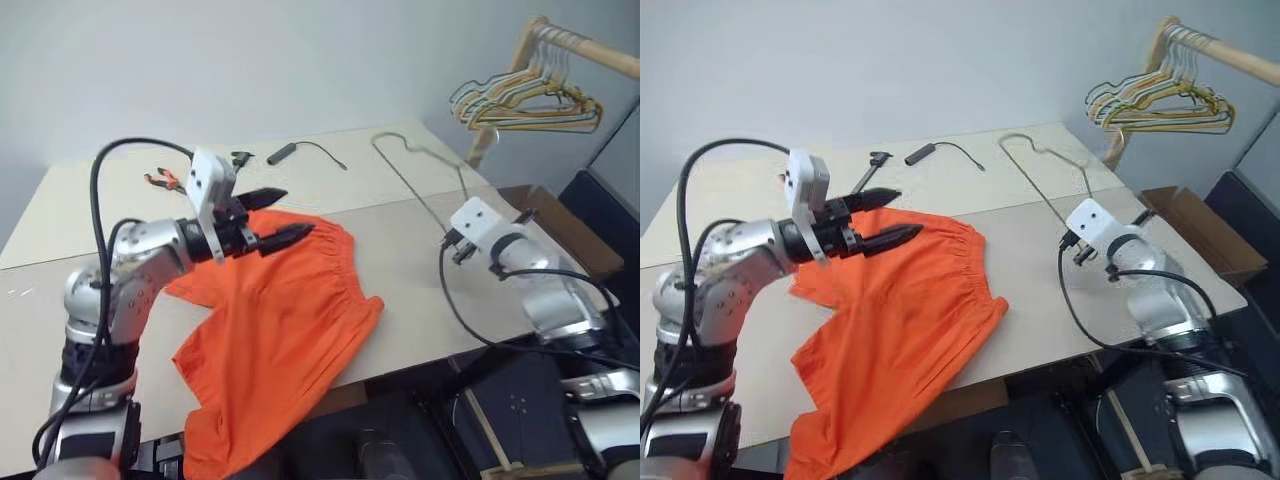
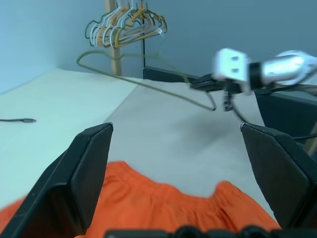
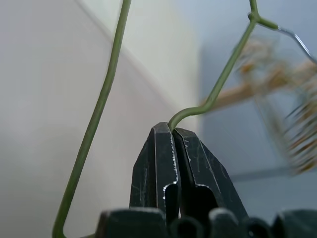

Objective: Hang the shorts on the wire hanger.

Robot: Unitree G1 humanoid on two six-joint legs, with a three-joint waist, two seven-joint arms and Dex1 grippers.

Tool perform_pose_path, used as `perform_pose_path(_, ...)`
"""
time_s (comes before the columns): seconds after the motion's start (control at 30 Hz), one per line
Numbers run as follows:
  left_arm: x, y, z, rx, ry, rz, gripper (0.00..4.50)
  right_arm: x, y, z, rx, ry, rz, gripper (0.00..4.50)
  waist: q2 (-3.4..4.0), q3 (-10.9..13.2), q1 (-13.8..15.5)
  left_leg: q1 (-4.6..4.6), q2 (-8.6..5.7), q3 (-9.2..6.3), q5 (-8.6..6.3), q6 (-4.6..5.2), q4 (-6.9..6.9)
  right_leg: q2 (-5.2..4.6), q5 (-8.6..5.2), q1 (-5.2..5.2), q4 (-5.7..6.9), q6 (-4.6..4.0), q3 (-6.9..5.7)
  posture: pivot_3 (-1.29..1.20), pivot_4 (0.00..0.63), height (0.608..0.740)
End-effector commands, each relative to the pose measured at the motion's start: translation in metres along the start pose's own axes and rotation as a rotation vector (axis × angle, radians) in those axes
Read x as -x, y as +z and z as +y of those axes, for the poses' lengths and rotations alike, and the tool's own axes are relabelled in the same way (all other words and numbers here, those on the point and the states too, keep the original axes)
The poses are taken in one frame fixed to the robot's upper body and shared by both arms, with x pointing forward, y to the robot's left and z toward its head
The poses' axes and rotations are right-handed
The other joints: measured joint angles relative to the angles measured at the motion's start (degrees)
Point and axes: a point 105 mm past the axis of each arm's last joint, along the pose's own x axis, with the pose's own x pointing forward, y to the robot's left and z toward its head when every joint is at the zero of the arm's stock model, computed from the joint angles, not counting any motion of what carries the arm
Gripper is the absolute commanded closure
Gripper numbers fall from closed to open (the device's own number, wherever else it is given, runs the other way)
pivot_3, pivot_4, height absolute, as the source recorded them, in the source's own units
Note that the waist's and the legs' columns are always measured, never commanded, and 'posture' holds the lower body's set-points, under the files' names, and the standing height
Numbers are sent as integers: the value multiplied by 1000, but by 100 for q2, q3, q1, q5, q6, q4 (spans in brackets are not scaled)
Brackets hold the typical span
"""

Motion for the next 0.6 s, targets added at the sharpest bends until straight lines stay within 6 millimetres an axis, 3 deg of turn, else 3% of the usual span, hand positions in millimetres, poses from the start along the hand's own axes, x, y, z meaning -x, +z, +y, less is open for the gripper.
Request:
perform_pose_path(0.03,-2,27,10,-30,-45,-15,0,15,32,-19,321,-89,-302,4466,0,0,-73,1,-2,0,1,-1,2,-3,0,3,2,1,0,-136,0,740)
perform_pose_path(0.17,-5,30,8,-36,-144,67,0,25,42,-31,445,-168,-461,4466,-2,-2,-235,17,-6,2,3,-2,5,-3,5,22,-1,10,11,-157,0,740)
perform_pose_path(0.33,-14,14,2,-42,-247,216,0,39,65,-43,571,-242,-652,4466,-2,-2,-435,29,-7,19,6,4,4,-5,10,26,1,23,40,-181,0,740)
perform_pose_path(0.6,-32,-6,-1,-46,-313,320,0,45,81,-42,676,-246,-762,4466,-3,-3,-657,35,-7,42,4,13,5,-9,18,25,0,39,72,-204,0,740)
